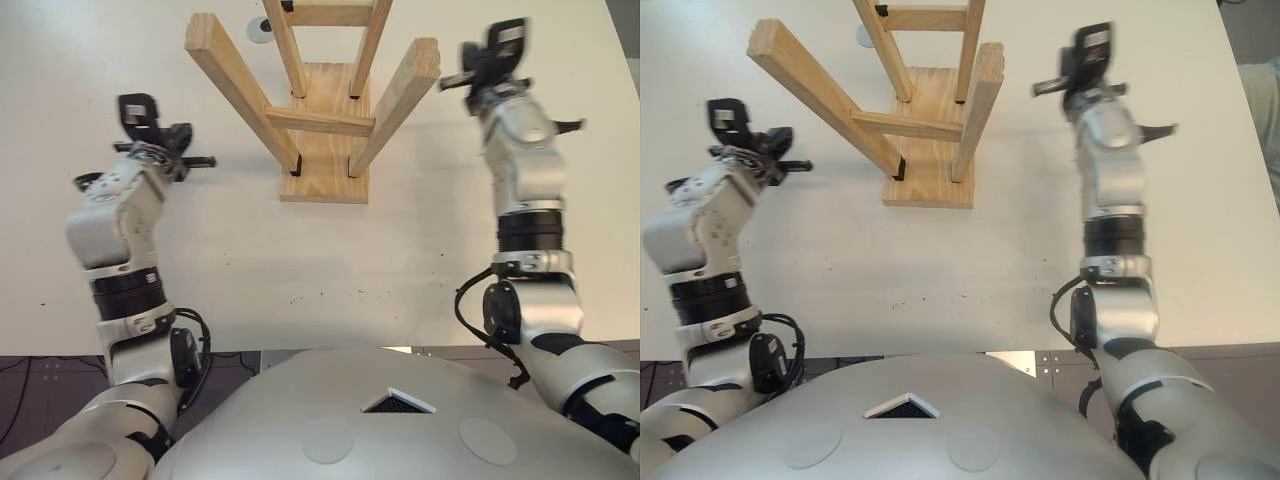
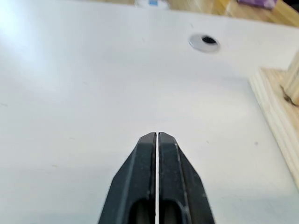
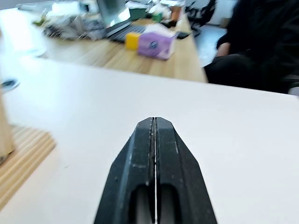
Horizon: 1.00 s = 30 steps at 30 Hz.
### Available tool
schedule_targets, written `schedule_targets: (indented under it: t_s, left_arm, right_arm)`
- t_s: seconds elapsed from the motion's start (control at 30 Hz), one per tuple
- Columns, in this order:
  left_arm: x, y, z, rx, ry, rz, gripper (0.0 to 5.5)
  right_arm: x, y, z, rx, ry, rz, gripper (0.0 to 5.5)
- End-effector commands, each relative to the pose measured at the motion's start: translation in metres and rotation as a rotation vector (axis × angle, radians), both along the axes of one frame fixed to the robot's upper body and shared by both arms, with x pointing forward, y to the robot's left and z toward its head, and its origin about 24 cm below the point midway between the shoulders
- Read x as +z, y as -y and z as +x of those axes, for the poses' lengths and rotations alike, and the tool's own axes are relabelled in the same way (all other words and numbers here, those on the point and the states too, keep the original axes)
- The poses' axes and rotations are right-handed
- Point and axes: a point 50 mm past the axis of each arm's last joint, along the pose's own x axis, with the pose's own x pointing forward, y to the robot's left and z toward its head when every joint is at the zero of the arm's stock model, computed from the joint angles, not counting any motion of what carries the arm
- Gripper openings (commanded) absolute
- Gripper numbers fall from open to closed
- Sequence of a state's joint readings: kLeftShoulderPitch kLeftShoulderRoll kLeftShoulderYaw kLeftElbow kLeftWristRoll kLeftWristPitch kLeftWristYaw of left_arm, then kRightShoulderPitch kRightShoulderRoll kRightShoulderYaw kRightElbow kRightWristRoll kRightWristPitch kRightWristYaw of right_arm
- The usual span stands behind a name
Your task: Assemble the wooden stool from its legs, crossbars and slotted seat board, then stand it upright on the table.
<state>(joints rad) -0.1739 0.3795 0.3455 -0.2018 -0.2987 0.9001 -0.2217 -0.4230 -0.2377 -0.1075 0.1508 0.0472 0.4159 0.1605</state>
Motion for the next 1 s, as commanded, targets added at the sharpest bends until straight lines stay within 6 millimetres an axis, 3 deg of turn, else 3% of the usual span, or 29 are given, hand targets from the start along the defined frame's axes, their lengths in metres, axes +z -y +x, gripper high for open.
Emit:
schedule_targets:
  t_s: [0.03,0.07,0.13,0.17,0.2,0.27,0.37,0.47,0.67,0.73,0.8,0.9,1.0]
  left_arm:
    - [0.012,0.046,0.0,-0.145,-0.021,0.0,0.04]
    - [0.015,0.063,-0.001,-0.2,-0.018,-0.018,0.04]
    - [0.029,0.115,-0.008,-0.382,0.001,-0.129,0.04]
    - [0.036,0.132,-0.013,-0.447,0.011,-0.168,0.04]
    - [0.043,0.144,-0.018,-0.502,0.021,-0.196,0.04]
    - [0.05,0.148,-0.022,-0.532,0.022,-0.201,0.04]
    - [0.044,0.126,-0.017,-0.447,-0.019,-0.142,0.04]
    - [0.035,0.082,-0.011,-0.31,-0.055,-0.035,0.04]
    - [0.041,0.03,-0.007,-0.248,-0.049,0.065,0.04]
    - [0.085,0.023,0.014,-0.218,0.173,-0.013,0.04]
    - [0.16,0.047,0.038,-0.331,0.46,-0.185,0.04]
    - [0.233,0.084,0.046,-0.498,0.688,-0.313,0.04]
    - [0.284,0.112,0.046,-0.598,0.833,-0.435,0.04]
  right_arm:
    - [0.006,-0.044,-0.015,0.149,-0.04,-0.067,0.0]
    - [0.01,-0.056,-0.017,0.191,-0.038,-0.079,0.0]
    - [0.021,-0.1,-0.027,0.368,-0.027,-0.108,0.0]
    - [0.025,-0.118,-0.032,0.445,-0.016,-0.131,0.0]
    - [0.029,-0.134,-0.038,0.508,-0.006,-0.144,0.0]
    - [0.029,-0.148,-0.044,0.566,-0.008,-0.163,0.0]
    - [0.019,-0.141,-0.043,0.551,-0.046,-0.186,0.0]
    - [0.011,-0.119,-0.035,0.471,-0.071,-0.213,0.0]
    - [0.003,-0.091,-0.028,0.407,-0.105,-0.175,0.0]
    - [0.011,-0.093,-0.028,0.424,-0.061,-0.127,0.0]
    - [0.012,-0.101,-0.029,0.445,-0.037,-0.077,0.0]
    - [0.01,-0.105,-0.029,0.447,-0.041,-0.048,0.0]
    - [0.007,-0.108,-0.028,0.455,-0.045,-0.039,0.0]
